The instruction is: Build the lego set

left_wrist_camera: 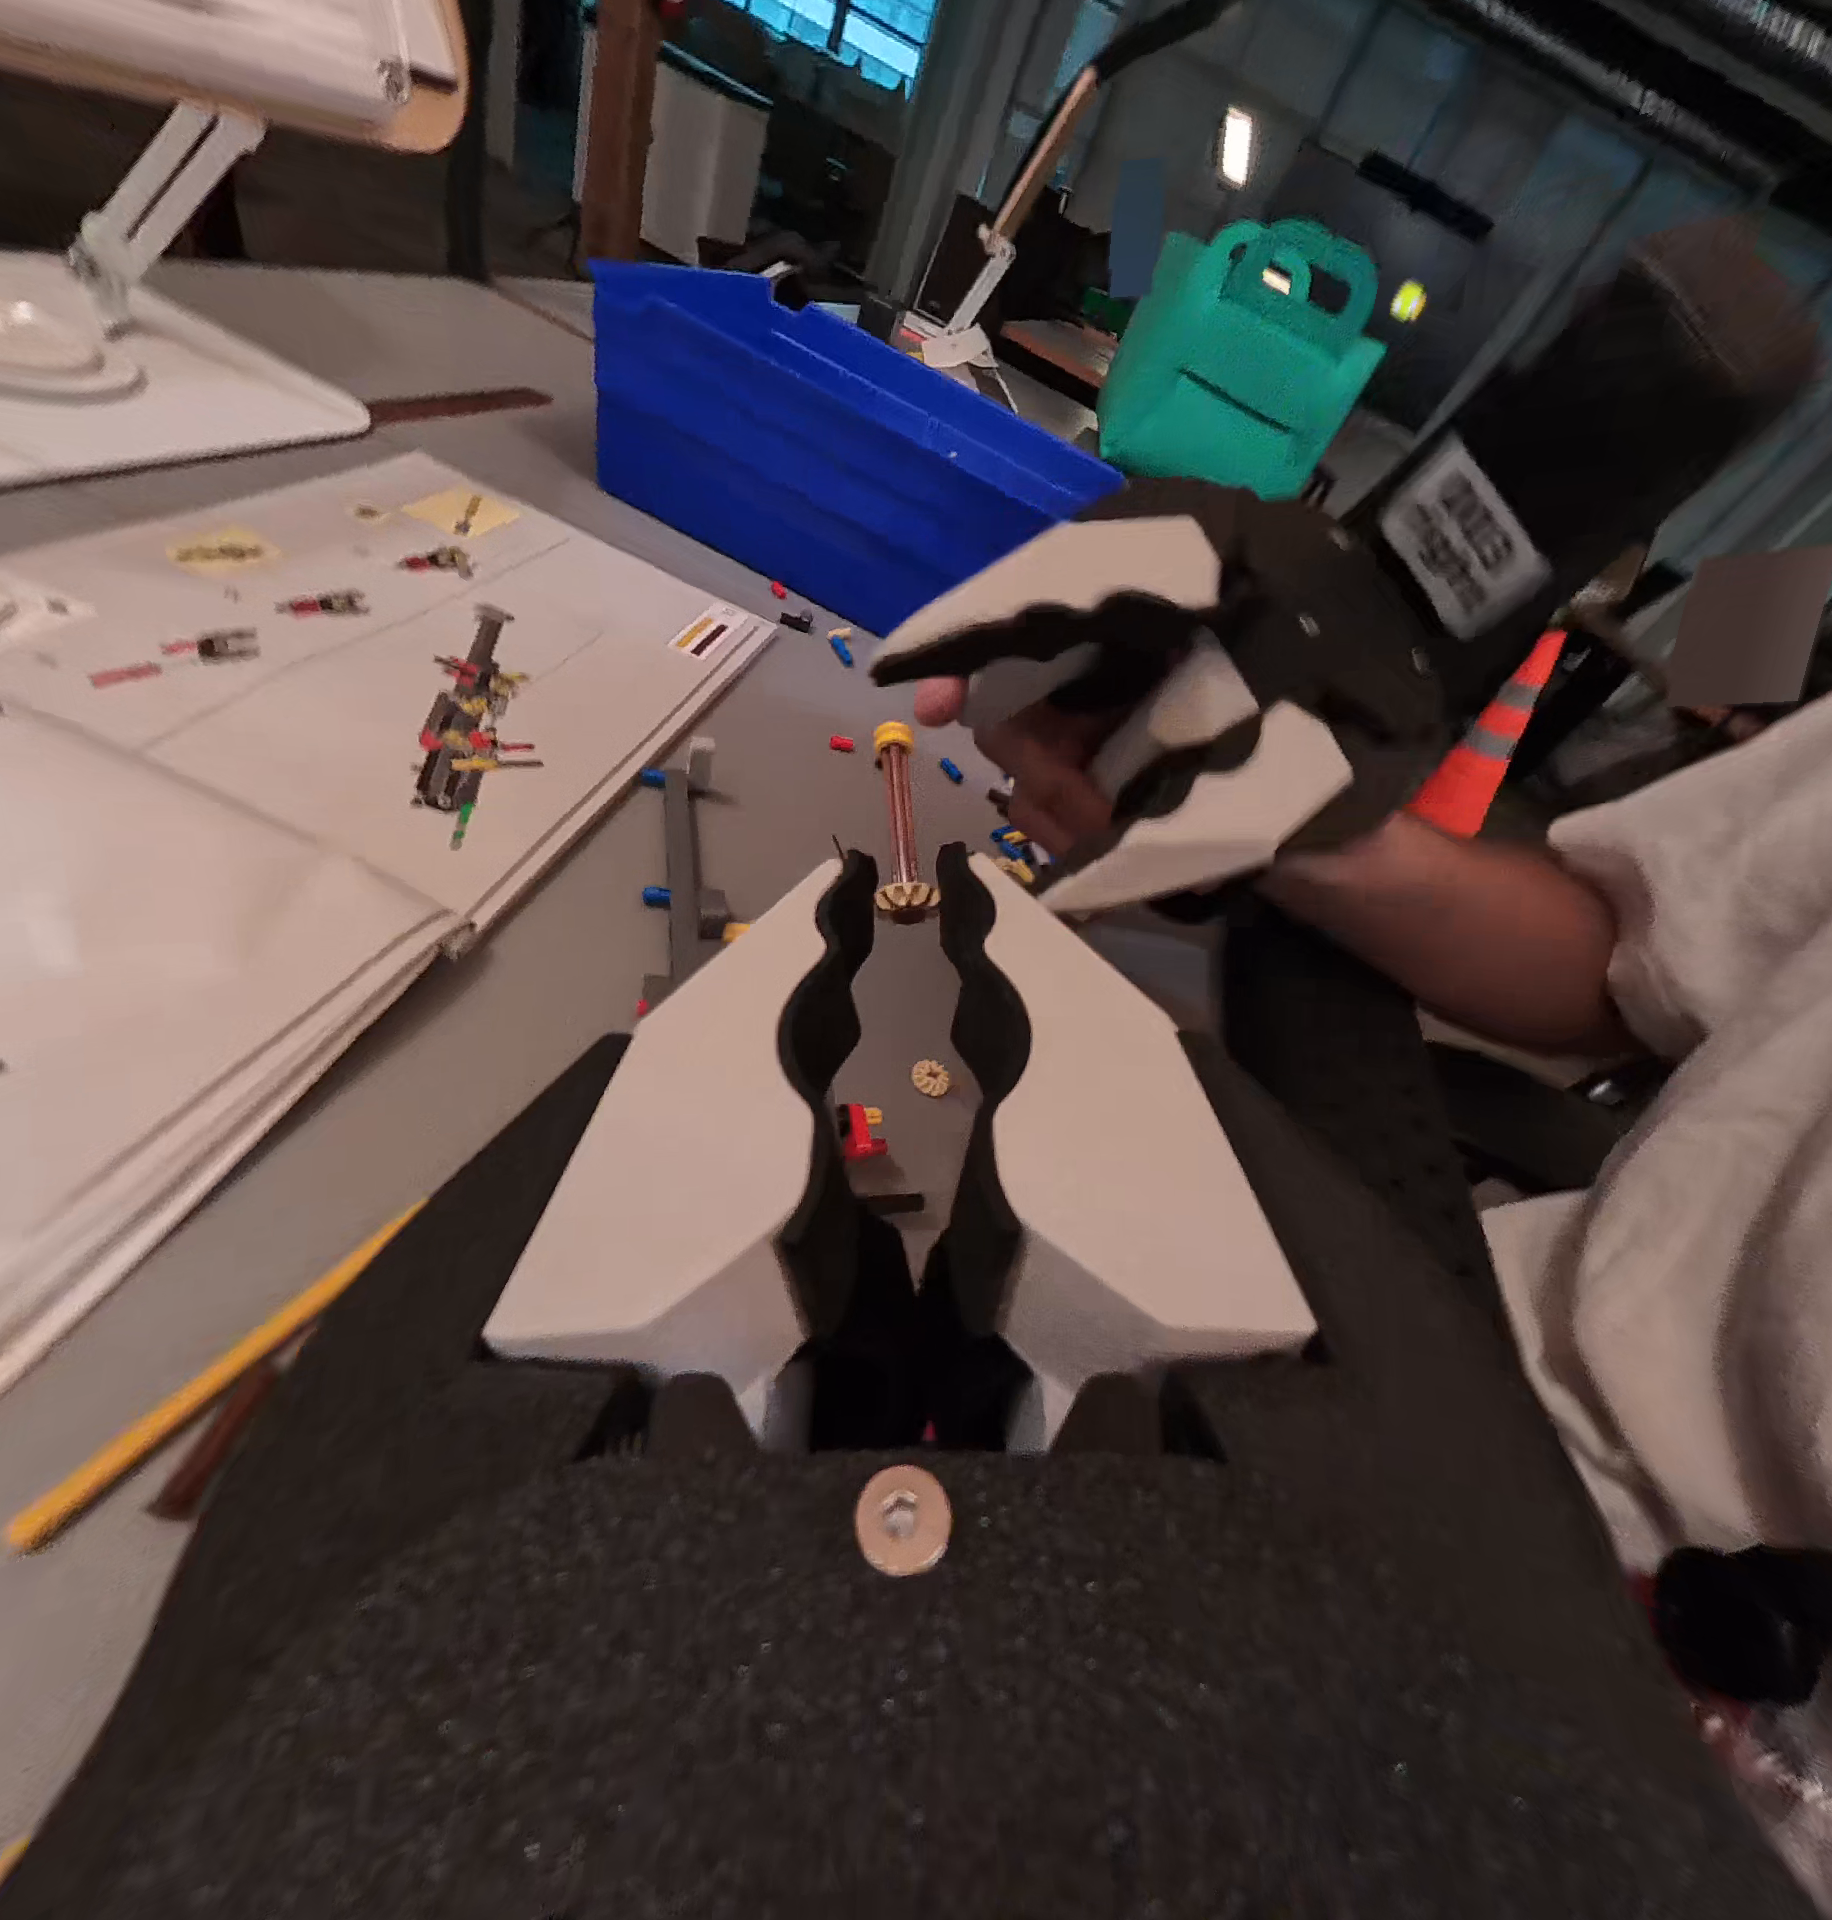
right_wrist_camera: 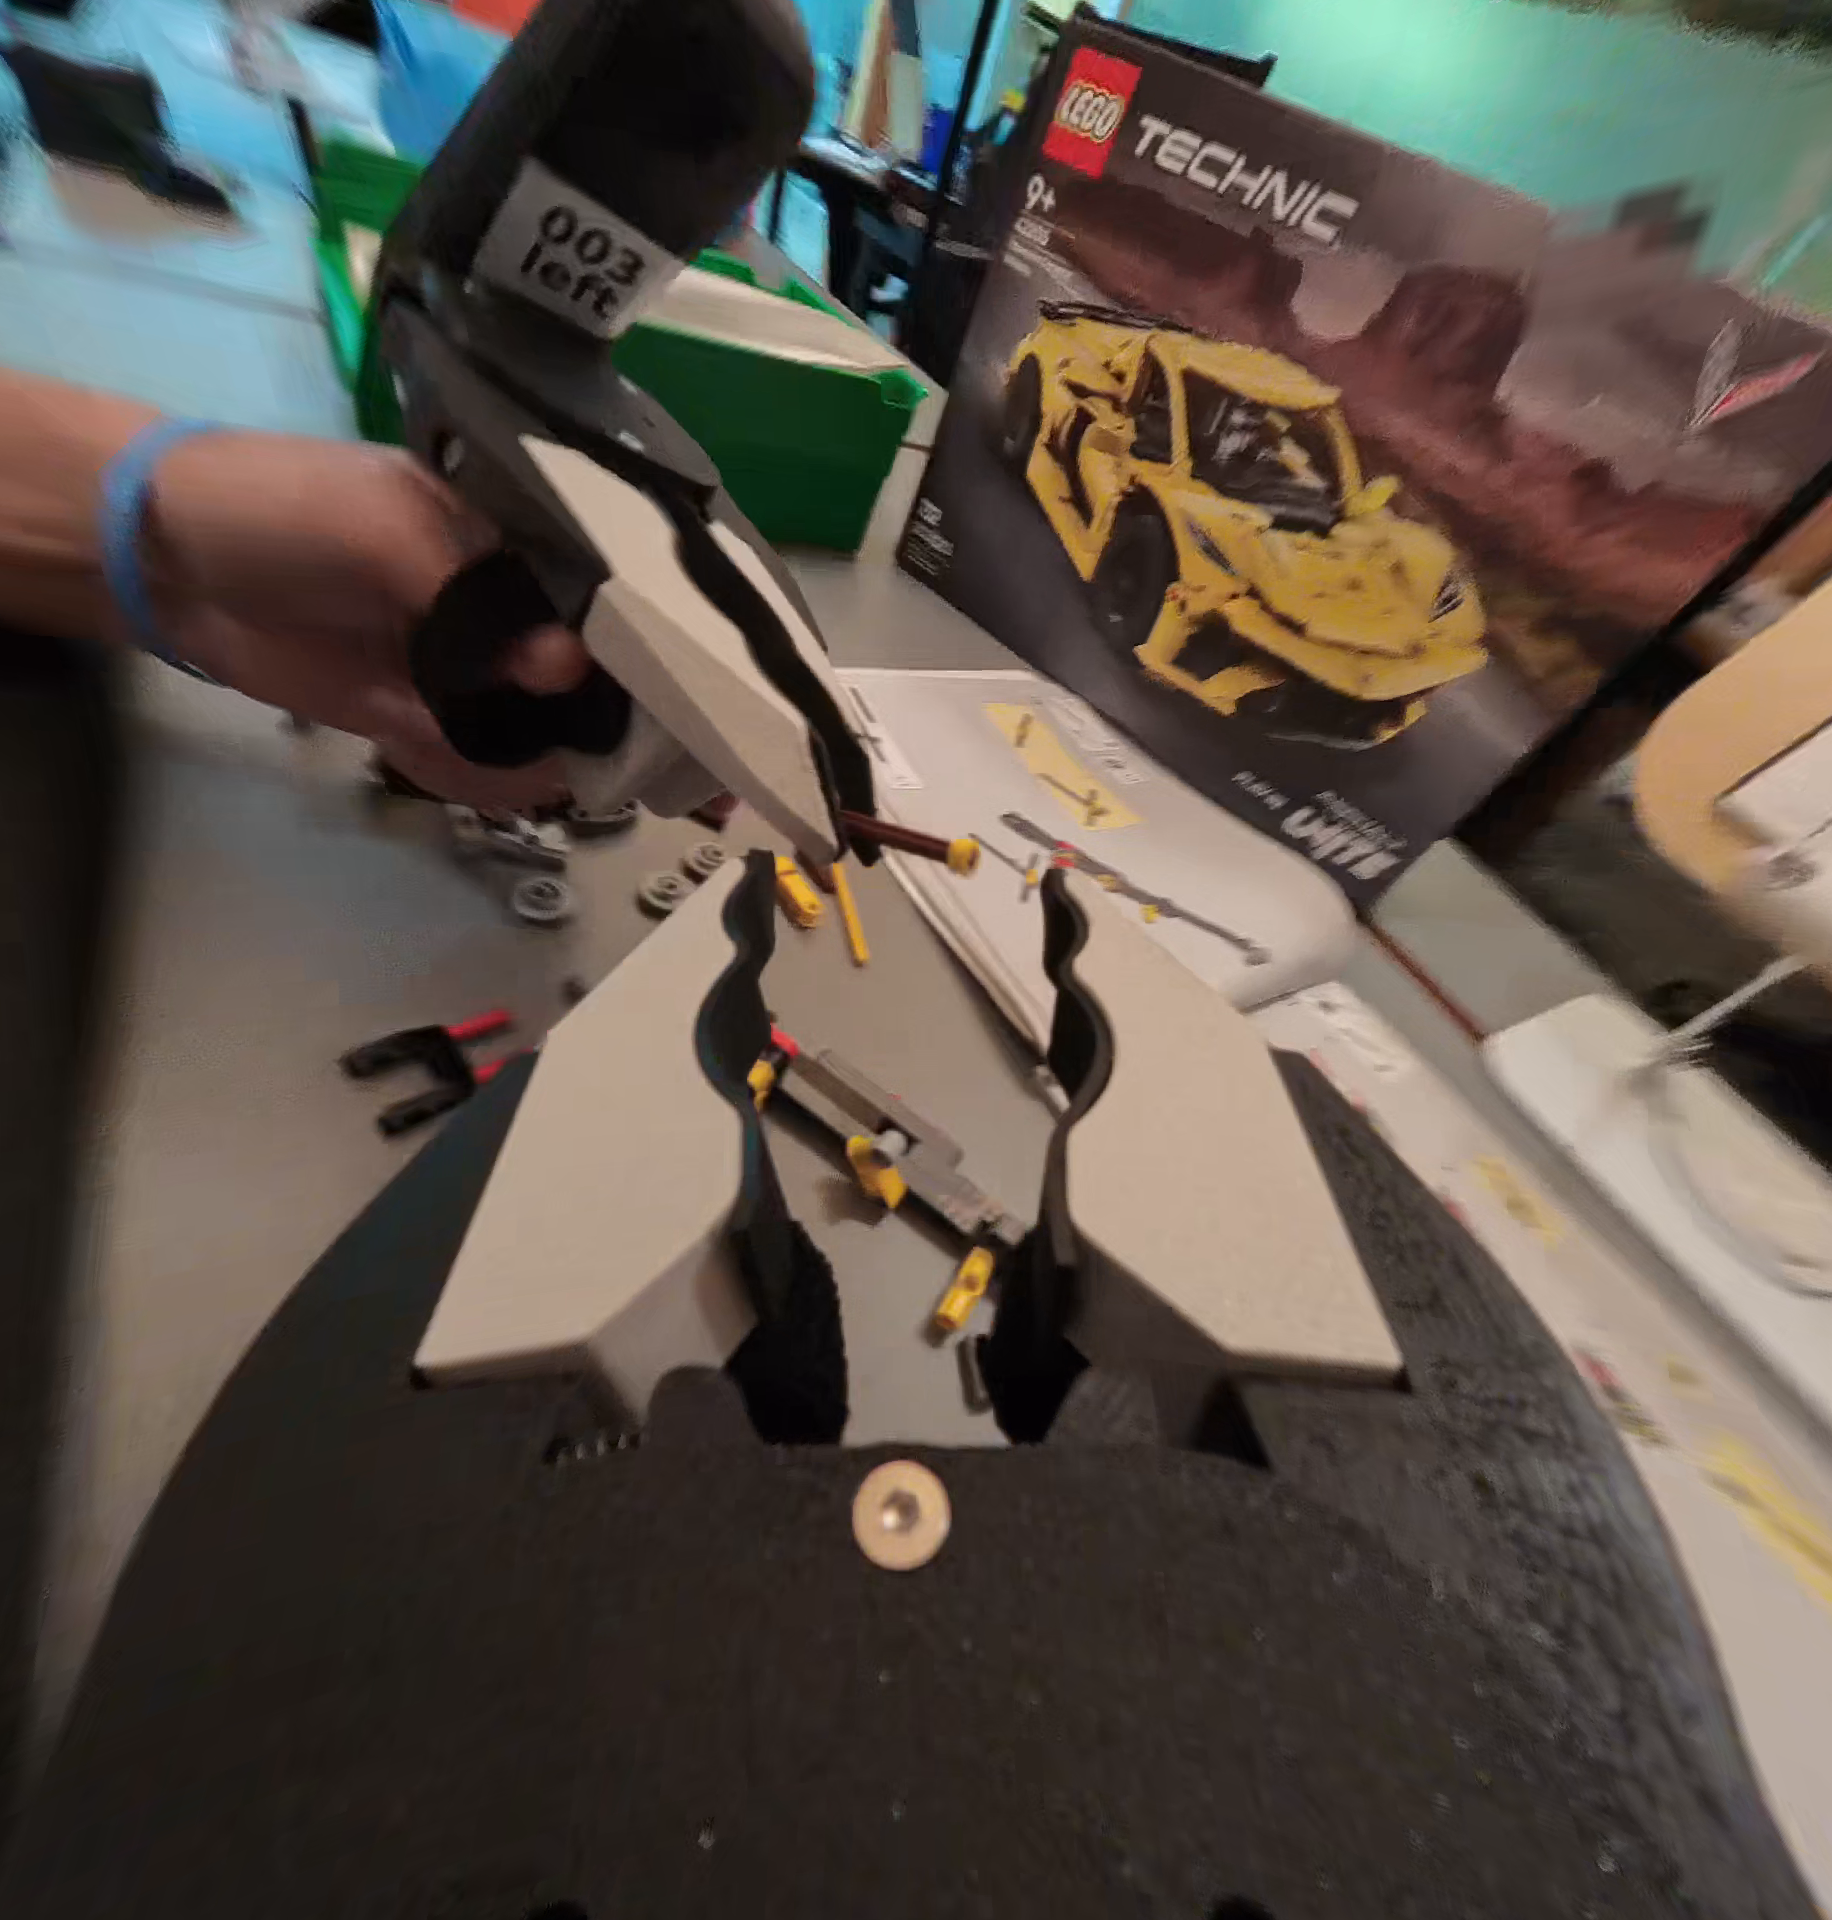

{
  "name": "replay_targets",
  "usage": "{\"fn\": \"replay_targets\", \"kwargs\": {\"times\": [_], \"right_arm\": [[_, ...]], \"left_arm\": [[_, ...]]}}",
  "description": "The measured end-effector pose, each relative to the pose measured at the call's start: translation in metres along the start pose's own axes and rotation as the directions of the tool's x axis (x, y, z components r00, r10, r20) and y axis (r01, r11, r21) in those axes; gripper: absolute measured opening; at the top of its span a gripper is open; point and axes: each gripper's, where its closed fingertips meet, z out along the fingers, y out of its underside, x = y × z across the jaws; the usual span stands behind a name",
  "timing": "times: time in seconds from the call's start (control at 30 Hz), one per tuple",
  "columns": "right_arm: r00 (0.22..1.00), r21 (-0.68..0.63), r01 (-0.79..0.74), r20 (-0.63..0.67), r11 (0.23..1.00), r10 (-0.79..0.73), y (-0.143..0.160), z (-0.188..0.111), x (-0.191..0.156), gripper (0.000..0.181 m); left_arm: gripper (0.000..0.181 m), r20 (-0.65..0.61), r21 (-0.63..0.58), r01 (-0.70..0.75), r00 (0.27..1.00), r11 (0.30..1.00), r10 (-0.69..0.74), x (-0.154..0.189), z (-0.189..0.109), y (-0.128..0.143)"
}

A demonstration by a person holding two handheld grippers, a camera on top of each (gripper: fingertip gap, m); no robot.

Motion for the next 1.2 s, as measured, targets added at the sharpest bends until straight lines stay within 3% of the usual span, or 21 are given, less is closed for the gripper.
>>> {"fn": "replay_targets", "kwargs": {"times": [0.07,0.23,0.43,0.6,0.8,0.9,1.2], "right_arm": [[0.992,-0.034,0.104,-0.07,0.994,-0.106,-0.001,0.006,-0.004,0.05],[0.978,-0.059,0.142,-0.148,0.988,-0.15,-0.004,0.016,0.001,0.05],[0.98,-0.07,0.161,-0.104,0.984,-0.168,0.0,0.017,-0.004,0.041],[0.988,0.033,0.131,0.073,0.991,-0.134,-0.009,0.007,-0.027,0.041],[0.984,-0.035,0.179,-0.003,0.983,-0.18,0.0,0.012,-0.018,0.047],[0.966,-0.08,0.255,-0.031,0.964,-0.258,0.005,0.015,-0.02,0.04],[0.945,-0.077,0.299,-0.117,0.951,-0.307,0.0,0.018,-0.009,0.048]], "left_arm": [[0.011,-0.029,0.036,0.121,0.992,0.992,-0.12,-0.003,0.0,-0.002],[0.011,-0.172,0.088,0.365,0.922,0.927,-0.347,0.003,0.002,-0.008],[0.011,-0.232,0.032,0.402,0.893,0.915,-0.384,0.014,0.008,0.0],[0.006,-0.352,-0.049,0.408,0.847,0.912,-0.398,0.036,0.008,0.003],[0.003,-0.296,-0.037,0.461,0.842,0.886,-0.451,0.023,0.01,0.008],[0.002,-0.252,-0.036,0.468,0.851,0.883,-0.461,0.016,0.012,0.013],[0.002,-0.231,0.017,0.505,0.842,0.863,-0.488,0.009,0.01,0.007]]}}
